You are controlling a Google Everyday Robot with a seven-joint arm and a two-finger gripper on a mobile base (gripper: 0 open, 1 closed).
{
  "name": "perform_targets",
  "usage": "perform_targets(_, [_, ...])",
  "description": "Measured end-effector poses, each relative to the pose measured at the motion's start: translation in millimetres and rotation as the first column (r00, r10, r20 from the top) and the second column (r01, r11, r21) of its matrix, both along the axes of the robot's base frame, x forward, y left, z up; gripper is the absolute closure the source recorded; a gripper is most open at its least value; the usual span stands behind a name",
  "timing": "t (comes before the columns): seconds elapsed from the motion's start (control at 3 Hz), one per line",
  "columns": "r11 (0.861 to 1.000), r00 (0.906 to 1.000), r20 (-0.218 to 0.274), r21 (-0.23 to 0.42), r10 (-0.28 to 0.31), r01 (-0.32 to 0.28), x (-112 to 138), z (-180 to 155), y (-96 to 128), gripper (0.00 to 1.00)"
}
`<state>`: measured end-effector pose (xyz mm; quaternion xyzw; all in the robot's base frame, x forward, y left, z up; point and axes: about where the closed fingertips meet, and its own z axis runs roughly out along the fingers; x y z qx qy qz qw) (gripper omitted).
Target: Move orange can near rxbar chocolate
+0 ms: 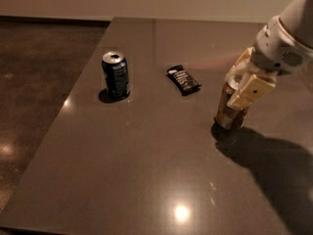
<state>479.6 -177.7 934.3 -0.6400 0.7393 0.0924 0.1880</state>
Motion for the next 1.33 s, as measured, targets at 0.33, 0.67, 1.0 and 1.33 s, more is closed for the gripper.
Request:
perform_targets(0.33, [0.999, 0.9993, 0.017, 0.004, -0.032, 0.032, 29, 5, 4, 1.0])
perform_targets(0.67, [0.998, 0.9983, 0.024, 0.019, -0.052, 0.052, 51, 3, 8, 1.0])
perform_targets(1.0, [0.997, 0.9975, 0.024, 0.051, -0.066, 0.065, 67, -2, 15, 1.0])
perform_targets(1.33, [0.996, 0.998, 0.024, 0.074, -0.059, 0.057, 79, -5, 29, 1.0])
